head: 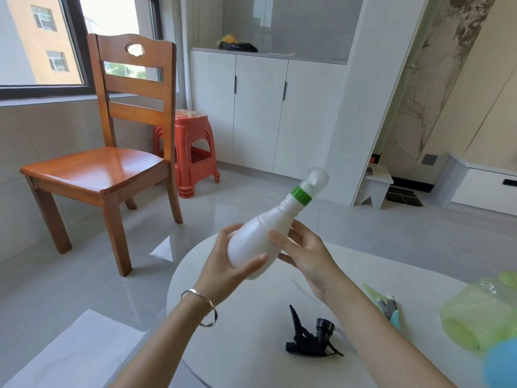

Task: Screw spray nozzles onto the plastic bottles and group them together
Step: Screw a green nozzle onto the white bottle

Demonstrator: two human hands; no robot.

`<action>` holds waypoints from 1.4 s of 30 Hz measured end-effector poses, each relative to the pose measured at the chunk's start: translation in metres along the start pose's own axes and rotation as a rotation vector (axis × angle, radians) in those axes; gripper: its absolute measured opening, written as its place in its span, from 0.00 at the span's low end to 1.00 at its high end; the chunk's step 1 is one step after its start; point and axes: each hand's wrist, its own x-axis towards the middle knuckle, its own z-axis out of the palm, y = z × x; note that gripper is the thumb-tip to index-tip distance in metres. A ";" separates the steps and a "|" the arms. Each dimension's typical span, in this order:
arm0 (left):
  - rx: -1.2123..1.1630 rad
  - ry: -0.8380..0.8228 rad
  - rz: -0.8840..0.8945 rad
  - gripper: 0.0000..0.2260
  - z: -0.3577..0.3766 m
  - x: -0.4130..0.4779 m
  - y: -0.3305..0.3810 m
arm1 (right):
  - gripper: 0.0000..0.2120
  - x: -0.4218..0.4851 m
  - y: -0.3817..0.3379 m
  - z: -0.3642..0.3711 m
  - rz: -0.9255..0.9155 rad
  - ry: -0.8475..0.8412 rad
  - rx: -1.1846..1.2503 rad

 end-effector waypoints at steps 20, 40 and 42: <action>0.203 -0.051 -0.065 0.33 -0.072 0.094 -0.126 | 0.23 0.129 0.077 0.063 -0.049 -0.022 -0.406; 0.137 -0.077 -0.131 0.30 -0.070 0.103 -0.138 | 0.27 0.143 0.092 0.057 -0.056 -0.079 -0.362; 0.145 -0.089 -0.140 0.32 -0.070 0.101 -0.135 | 0.27 0.142 0.092 0.058 -0.058 -0.079 -0.357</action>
